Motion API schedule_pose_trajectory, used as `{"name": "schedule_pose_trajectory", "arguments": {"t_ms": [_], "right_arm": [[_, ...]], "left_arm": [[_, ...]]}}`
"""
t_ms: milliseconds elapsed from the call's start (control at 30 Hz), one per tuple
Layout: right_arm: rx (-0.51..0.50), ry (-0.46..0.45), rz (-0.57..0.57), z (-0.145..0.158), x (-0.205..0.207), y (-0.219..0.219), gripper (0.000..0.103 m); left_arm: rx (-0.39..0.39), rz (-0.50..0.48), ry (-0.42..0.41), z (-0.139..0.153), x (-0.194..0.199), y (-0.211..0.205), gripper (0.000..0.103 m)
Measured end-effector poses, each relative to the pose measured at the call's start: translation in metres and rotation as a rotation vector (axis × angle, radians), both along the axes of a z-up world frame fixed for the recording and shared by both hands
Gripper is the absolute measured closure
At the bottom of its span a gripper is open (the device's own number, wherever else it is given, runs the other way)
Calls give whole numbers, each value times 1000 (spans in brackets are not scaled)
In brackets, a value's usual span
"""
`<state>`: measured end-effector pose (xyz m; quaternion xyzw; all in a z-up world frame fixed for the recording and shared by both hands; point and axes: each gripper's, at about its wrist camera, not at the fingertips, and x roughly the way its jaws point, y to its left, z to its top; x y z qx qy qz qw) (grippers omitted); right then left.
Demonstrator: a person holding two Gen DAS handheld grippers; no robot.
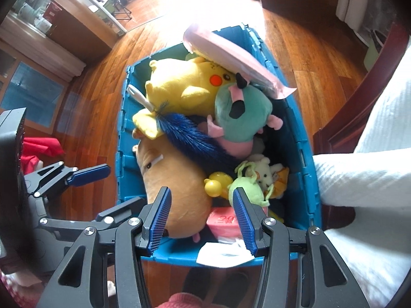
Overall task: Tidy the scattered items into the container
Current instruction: 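Raise the open right tool from the bin and return it to the bed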
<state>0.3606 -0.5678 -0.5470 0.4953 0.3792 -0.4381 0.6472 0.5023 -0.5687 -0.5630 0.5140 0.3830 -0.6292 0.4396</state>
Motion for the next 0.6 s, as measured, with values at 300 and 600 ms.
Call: {"name": "schedule_pose_trajectory", "arguments": {"t_ms": [300, 600], "right_arm": [[-14, 48, -28, 56, 12, 14, 52], [-46, 114, -86, 115, 11, 40, 48]], "left_arm": [[-33, 56, -41, 73, 19, 12, 38], [-83, 64, -61, 132, 25, 27, 38]]}}
